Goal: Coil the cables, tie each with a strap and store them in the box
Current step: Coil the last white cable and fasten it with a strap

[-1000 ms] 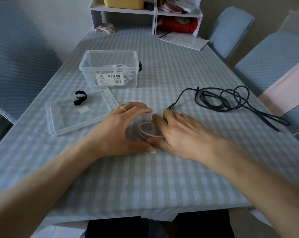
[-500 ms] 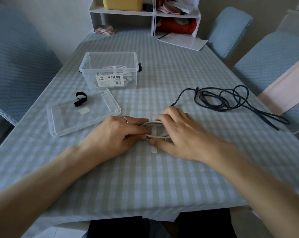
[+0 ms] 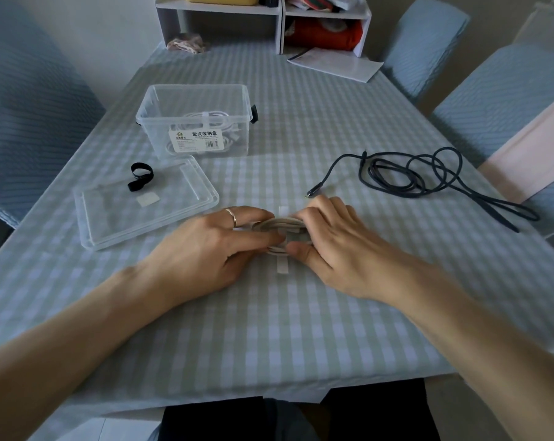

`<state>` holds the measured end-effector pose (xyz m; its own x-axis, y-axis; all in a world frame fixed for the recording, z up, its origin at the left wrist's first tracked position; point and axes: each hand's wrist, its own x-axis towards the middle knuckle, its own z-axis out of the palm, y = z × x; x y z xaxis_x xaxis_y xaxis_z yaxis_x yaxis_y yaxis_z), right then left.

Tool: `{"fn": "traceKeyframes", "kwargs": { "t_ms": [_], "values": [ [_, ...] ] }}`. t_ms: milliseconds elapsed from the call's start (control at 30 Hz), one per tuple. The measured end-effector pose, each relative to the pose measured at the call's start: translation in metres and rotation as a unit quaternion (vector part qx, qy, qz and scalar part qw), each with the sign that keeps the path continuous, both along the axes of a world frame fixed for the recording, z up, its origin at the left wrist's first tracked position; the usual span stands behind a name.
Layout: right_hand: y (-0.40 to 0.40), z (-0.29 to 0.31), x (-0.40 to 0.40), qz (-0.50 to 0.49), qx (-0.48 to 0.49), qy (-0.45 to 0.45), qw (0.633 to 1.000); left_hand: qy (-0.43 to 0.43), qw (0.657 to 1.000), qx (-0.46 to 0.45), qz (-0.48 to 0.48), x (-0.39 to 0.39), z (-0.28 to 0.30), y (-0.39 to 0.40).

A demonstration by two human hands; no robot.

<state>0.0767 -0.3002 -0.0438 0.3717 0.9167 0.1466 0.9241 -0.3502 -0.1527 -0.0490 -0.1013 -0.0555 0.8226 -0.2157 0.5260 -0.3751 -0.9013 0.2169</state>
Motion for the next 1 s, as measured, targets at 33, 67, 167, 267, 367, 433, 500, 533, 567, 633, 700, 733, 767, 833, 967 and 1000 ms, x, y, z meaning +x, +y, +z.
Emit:
{"fn": "traceKeyframes", "kwargs": {
  "t_ms": [33,67,167,267,367,433,500,533,567,633,700,733,767,833,967,1000],
  "values": [
    [0.001,-0.001,0.000,-0.002,0.005,-0.008,1.000,-0.003,1.000,0.017,-0.002,0.000,0.000,0.001],
    [0.001,-0.002,0.000,-0.002,0.011,-0.017,1.000,-0.005,1.000,0.030,-0.004,0.001,-0.001,0.001],
    [0.000,-0.004,-0.001,0.000,0.032,-0.040,0.999,-0.005,0.999,0.036,-0.028,0.001,-0.001,0.003],
    [0.000,-0.004,-0.001,0.000,0.044,-0.077,0.996,0.003,0.999,-0.002,-0.044,0.004,0.000,0.005],
    [0.001,-0.005,-0.001,0.006,0.067,-0.084,0.994,-0.001,0.999,-0.022,-0.044,0.010,0.001,0.003],
    [-0.001,-0.009,-0.001,0.008,0.095,-0.056,0.994,-0.001,0.997,-0.060,-0.040,0.011,-0.001,0.000],
    [0.000,-0.011,0.000,0.013,0.121,-0.034,0.992,0.003,0.994,-0.103,-0.031,0.009,-0.002,-0.002],
    [0.001,-0.011,0.002,0.016,0.135,-0.026,0.990,0.004,0.993,-0.116,-0.025,0.009,0.000,-0.001],
    [0.002,-0.010,0.003,0.019,0.149,-0.019,0.989,0.007,0.992,-0.126,-0.020,0.010,0.001,-0.001],
    [0.003,-0.010,0.004,0.024,0.169,0.001,0.985,0.015,0.990,-0.140,-0.010,0.011,0.002,0.000],
    [0.002,-0.011,0.004,0.015,0.172,0.028,0.985,0.022,0.991,-0.134,-0.009,0.012,0.002,-0.001],
    [0.000,-0.011,0.002,0.012,0.170,0.034,0.985,0.024,0.991,-0.129,-0.009,0.011,0.001,-0.002],
    [-0.002,-0.011,0.000,0.012,0.173,0.028,0.984,0.024,0.992,-0.124,-0.009,0.009,-0.001,-0.003],
    [-0.008,-0.008,-0.004,0.021,0.200,-0.001,0.979,0.025,0.992,-0.122,-0.007,0.008,-0.002,-0.003],
    [-0.019,-0.001,-0.017,0.083,0.222,0.007,0.971,0.032,0.991,-0.127,-0.009,0.008,0.001,-0.001],
    [-0.018,-0.003,-0.020,0.097,0.204,0.008,0.974,0.030,0.992,-0.126,-0.006,0.007,0.000,-0.001]
  ]
}}
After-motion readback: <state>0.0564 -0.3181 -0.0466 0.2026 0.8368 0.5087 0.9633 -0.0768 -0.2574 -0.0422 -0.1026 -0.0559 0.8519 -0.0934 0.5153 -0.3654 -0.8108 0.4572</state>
